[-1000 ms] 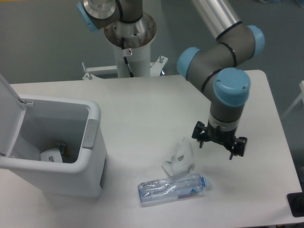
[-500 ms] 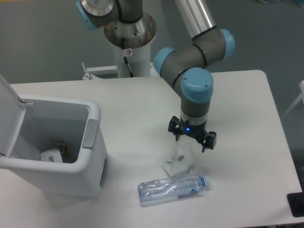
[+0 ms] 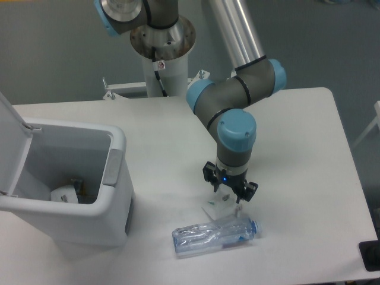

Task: Place the trash in the trash can
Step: 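Lower the open gripper over the crumpled white tissue, then close the gripper on the tissue and lift it, then carry the tissue over the white bin and release it inside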

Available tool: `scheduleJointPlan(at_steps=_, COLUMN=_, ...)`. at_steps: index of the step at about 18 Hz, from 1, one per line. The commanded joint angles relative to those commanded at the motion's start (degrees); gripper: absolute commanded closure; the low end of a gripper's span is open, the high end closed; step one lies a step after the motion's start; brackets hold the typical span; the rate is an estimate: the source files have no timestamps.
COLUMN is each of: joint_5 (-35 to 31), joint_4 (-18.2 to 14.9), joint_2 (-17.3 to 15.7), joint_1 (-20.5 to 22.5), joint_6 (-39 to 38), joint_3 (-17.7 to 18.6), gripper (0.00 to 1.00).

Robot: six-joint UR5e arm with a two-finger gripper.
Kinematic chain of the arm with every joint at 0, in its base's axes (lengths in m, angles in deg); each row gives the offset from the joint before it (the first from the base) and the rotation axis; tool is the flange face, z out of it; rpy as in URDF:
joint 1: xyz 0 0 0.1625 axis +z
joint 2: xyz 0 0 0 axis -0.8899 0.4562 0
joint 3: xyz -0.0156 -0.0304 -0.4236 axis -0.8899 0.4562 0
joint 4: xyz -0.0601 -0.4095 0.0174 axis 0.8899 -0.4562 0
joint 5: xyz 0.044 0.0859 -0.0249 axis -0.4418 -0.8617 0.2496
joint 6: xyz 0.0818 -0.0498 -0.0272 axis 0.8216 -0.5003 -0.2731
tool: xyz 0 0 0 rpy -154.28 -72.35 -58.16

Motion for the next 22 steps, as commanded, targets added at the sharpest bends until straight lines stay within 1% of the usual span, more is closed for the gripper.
scheduleJointPlan(at_steps=2, joint_5=0.2, joint_4=-0.6, joint_2=-0.4, joint_1=0.3, joint_6=0.1, joint_3=-0.1, gripper=1.00)
scheduleJointPlan(at_steps=5, joint_5=2.0, joint_4=-2.1, joint_2=-0.7, joint_1=1.5, joint_6=0.0, joint_3=-1.7, gripper=1.00)
scheduleJointPlan(at_steps=7, joint_5=6.5, joint_4=-5.9, joint_2=-1.6, joint_1=3.2, joint_6=0.1, joint_3=-3.2, gripper=1.00)
scheduleJointPlan(at_steps=9, joint_5=11.0, joint_4=-11.4, joint_2=-2.4, joint_1=4.5, joint_6=0.1, joint_3=-5.5, gripper=1.00)
scheduleJointPlan(at_steps=10, joint_5=12.1, joint_4=-13.5, joint_2=-2.7, joint_1=4.6, joint_6=0.0, joint_3=-6.8, gripper=1.00)
scheduleJointPlan(at_steps=13, joint_5=12.9, joint_4=-16.3, joint_2=-3.7, joint_1=4.6, joint_6=-0.1, joint_3=-9.3, gripper=1.00)
scheduleJointPlan(at_steps=15, joint_5=16.2, joint_4=-18.7, joint_2=-5.2, joint_1=4.7, joint_6=-0.2, joint_3=-10.5, gripper=1.00)
scheduleJointPlan(at_steps=16, joint_5=17.9, joint_4=-19.2, joint_2=-6.2, joint_1=5.1, joint_6=-0.3, joint_3=-10.7, gripper=1.00)
scheduleJointPlan(at_steps=19, joint_5=22.9, joint_4=-19.1, joint_2=-8.9, joint_1=5.5, joint_6=-1.0, joint_3=-11.9, gripper=1.00)
scheduleJointPlan(at_steps=22, joint_5=28.8, joint_4=-19.0, joint_2=-12.0, joint_1=5.5, joint_6=-4.7, joint_3=-14.1, gripper=1.00)
